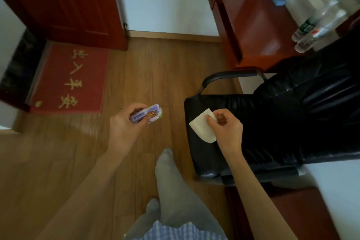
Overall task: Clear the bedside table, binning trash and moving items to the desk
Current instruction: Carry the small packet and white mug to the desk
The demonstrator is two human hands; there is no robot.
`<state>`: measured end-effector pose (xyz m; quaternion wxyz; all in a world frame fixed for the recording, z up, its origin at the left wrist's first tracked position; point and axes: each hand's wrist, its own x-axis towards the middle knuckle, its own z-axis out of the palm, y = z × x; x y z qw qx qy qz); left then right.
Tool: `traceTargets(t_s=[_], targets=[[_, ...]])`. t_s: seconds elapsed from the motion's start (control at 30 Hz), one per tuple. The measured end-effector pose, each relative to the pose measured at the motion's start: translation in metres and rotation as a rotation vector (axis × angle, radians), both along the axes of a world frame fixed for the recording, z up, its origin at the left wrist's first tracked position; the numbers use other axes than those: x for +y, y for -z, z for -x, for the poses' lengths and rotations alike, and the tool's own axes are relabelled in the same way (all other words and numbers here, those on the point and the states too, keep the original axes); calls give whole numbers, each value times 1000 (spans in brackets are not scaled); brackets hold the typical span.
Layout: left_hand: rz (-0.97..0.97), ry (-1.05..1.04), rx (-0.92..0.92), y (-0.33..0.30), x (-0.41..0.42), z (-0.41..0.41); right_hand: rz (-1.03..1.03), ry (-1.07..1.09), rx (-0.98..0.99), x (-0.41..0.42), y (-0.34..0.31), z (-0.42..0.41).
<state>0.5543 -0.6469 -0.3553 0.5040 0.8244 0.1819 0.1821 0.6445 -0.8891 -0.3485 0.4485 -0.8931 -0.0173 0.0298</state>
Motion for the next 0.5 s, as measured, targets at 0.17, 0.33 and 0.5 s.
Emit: traceTargets(t_s=[0.17, 0.33, 0.5], targets=[[-18, -1, -4, 0, 39, -74, -42, -31, 54, 50, 11, -72], [-52, 35, -6, -14, 76, -175, -107, -53, 74, 89, -2, -157], [-72, 57, -48, -31, 102, -269, -158, -41, 48, 115, -25, -244]])
